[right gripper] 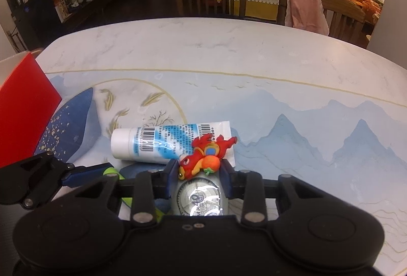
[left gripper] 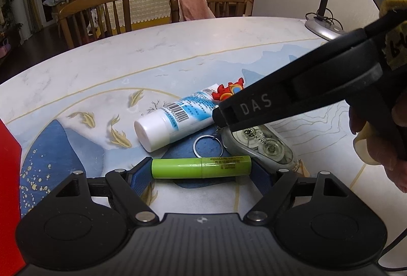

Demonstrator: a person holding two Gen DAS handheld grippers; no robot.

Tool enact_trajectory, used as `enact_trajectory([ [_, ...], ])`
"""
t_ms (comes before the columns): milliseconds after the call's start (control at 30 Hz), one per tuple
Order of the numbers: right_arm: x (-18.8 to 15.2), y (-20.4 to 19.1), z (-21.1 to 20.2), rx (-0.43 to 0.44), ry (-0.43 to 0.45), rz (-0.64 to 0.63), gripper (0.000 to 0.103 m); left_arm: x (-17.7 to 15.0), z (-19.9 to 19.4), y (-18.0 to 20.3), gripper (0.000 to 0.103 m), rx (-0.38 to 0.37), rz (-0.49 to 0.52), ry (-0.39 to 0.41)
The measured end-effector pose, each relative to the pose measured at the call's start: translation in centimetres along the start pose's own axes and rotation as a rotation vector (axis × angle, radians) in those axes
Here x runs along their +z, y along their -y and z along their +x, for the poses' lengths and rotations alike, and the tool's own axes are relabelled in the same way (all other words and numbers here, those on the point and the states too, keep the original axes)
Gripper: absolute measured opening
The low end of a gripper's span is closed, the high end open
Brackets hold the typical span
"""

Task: Organize rigid objects
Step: 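Close the right tool on the correction tape while the left tool grasps the green lip balm, then carry the correction tape and green lip balm over the red box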

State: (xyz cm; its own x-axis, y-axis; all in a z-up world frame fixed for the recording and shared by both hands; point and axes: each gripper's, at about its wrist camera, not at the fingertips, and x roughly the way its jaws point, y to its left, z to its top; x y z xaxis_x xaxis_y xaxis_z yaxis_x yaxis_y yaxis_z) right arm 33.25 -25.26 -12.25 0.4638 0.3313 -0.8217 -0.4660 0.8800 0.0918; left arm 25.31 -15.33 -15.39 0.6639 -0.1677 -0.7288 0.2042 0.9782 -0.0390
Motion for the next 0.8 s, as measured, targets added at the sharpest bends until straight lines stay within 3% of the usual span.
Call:
enact_trajectory([
  [333, 0.1, 0.2, -3.9, 0.029, 0.064, 0.008, 0.033, 0.5, -2.7, -0.4, 0.082, -0.016, -0.031, 0.021],
  [800, -0.1, -2.4, -11.1, 0.104, 0.124, -0.049, 0.033, 1.4, -10.4, -3.0, 0.082, -0.019, -0.093, 0.061],
])
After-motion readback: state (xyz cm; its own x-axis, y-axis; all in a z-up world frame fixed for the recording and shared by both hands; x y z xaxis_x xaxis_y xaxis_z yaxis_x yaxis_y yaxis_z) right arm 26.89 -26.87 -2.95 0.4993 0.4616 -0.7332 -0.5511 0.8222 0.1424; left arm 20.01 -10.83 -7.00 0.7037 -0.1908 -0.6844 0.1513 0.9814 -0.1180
